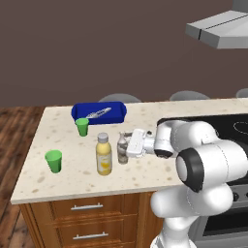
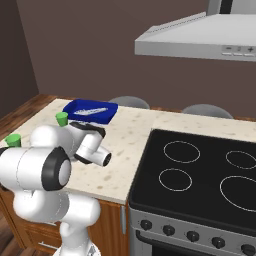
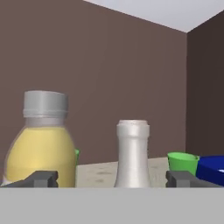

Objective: Place the drinks on the dining counter in a tight cluster.

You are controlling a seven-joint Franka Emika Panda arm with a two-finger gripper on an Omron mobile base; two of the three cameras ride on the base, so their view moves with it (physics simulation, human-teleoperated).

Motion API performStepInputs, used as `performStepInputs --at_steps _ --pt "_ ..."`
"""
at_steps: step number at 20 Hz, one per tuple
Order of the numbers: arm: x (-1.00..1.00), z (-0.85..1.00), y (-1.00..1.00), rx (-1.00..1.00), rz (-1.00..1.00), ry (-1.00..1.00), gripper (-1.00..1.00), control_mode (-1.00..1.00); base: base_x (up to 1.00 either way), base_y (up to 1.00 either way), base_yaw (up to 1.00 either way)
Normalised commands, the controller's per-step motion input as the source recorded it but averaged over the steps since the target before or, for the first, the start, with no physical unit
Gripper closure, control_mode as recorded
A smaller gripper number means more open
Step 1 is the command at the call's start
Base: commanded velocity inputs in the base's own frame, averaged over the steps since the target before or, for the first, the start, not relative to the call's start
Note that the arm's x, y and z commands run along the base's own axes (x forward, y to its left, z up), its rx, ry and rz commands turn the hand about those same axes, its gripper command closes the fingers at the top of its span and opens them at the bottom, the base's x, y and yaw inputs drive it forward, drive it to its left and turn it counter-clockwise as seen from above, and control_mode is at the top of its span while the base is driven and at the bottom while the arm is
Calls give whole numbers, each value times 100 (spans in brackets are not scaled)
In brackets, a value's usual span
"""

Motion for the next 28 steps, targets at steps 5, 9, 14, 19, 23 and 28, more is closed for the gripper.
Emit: performStepInputs --at_steps 5,9,14,19,23,28 --pt "0 2 -4 0 0 3 -100 -100 0 0 0" --pt "-6 3 -13 0 0 3 -100 -100 0 0 0" --pt "-26 7 -24 0 -5 3 -100 -100 0 0 0" --pt "-35 18 -11 -4 -10 0 -100 -100 0 0 0" --pt "-34 44 -4 -6 -7 18 -100 -100 0 0 0" --pt "-38 50 -7 -10 0 19 -100 -100 0 0 0"
